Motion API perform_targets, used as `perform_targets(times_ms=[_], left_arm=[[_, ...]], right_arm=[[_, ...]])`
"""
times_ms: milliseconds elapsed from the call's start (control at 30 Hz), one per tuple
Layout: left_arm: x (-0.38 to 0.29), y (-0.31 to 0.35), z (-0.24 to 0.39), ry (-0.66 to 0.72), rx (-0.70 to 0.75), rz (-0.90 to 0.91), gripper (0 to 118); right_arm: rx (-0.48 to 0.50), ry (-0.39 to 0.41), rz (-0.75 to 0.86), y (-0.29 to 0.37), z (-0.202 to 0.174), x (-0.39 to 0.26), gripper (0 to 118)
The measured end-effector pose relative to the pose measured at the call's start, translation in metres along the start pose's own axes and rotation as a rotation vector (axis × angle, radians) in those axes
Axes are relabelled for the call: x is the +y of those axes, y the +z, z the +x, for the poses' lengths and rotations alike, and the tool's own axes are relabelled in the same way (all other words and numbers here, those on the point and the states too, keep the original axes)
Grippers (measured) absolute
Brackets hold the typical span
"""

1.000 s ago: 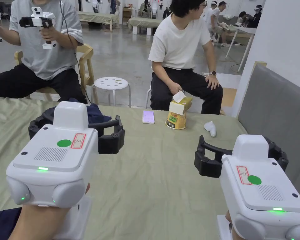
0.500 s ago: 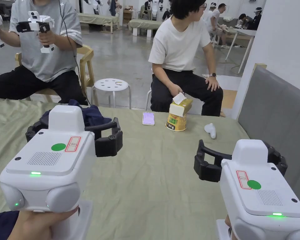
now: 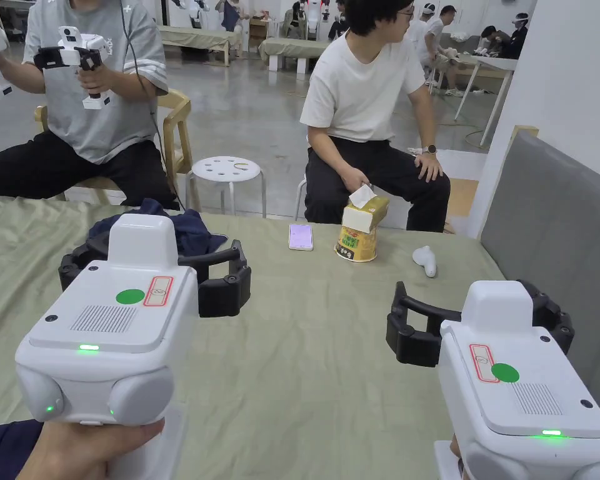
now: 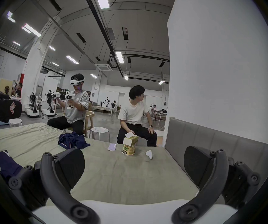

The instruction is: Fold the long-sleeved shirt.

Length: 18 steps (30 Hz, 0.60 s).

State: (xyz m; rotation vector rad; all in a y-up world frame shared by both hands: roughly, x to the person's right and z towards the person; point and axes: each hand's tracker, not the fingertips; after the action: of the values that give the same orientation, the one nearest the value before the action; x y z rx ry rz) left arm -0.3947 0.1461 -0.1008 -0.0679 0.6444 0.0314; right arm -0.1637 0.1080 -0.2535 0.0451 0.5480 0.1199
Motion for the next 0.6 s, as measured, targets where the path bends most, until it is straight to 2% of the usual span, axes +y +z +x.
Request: perform_targets(times_ms=[167,400,600], left_arm=[[0.004,-0.007,0.007,0.014,0.133,-0.081,111],[0.011,-0.004,-0.004,0.059,0.061,-0.096,111],[0.012,-0.002,-0.004,0.079,0.085,-0.065,111]], right_arm=[[-0.002,-0.001,-0.001,0.001,0.001,0.001,118],[-0.001,0.01,0.004,0.002,0.002,0.004,118],[0.0,0.001,0.011,0.003,0.002,0.006,118]])
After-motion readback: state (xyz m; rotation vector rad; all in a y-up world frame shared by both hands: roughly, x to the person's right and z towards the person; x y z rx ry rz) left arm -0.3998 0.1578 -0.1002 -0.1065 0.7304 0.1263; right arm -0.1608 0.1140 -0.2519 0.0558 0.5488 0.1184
